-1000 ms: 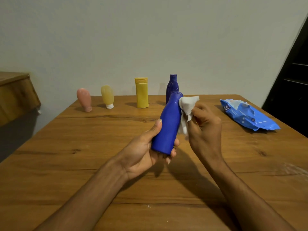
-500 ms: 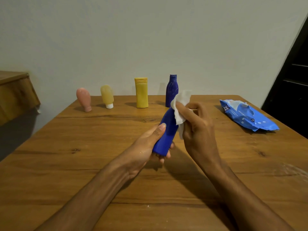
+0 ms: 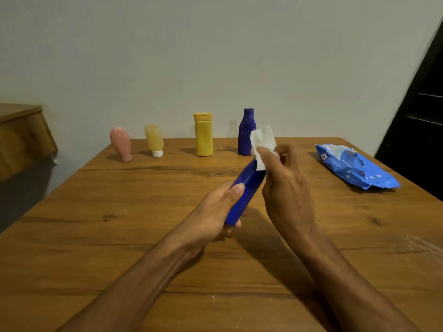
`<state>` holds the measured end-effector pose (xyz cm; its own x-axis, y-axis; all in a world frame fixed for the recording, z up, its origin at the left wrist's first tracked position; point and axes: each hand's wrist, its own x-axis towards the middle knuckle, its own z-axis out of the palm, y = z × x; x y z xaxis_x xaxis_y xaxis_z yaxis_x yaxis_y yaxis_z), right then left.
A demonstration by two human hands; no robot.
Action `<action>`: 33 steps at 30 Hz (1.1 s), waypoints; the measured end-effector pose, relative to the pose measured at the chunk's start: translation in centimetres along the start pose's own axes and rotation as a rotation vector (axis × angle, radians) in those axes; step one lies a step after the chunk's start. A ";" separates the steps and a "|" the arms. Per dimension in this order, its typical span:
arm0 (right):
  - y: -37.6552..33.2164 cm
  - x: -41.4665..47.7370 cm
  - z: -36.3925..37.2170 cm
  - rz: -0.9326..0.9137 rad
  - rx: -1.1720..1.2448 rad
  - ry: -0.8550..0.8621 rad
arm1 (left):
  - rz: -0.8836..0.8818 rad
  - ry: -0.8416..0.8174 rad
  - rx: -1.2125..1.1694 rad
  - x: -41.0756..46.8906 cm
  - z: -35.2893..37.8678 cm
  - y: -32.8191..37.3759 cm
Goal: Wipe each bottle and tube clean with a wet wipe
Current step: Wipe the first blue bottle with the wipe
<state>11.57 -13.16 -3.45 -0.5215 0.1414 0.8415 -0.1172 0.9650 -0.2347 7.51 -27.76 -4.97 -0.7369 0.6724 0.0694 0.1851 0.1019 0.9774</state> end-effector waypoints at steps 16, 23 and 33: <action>0.1 -0.1 0.3 0.175 0.654 -0.050 | -0.089 -0.351 -0.927 0.1 -1.2 0.2; 0.2 0.3 0.3 0.223 0.670 0.038 | -0.150 -0.438 -0.946 0.0 -1.3 0.1; 0.0 -0.4 0.3 0.147 0.653 -0.156 | -0.057 -0.132 -0.963 0.3 -0.6 0.6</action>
<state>11.46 -13.26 -3.92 -0.6811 0.1799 0.7097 -0.4957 0.6002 -0.6278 7.00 -27.93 -4.28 -0.6389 0.7676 0.0516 -0.5028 -0.4674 0.7271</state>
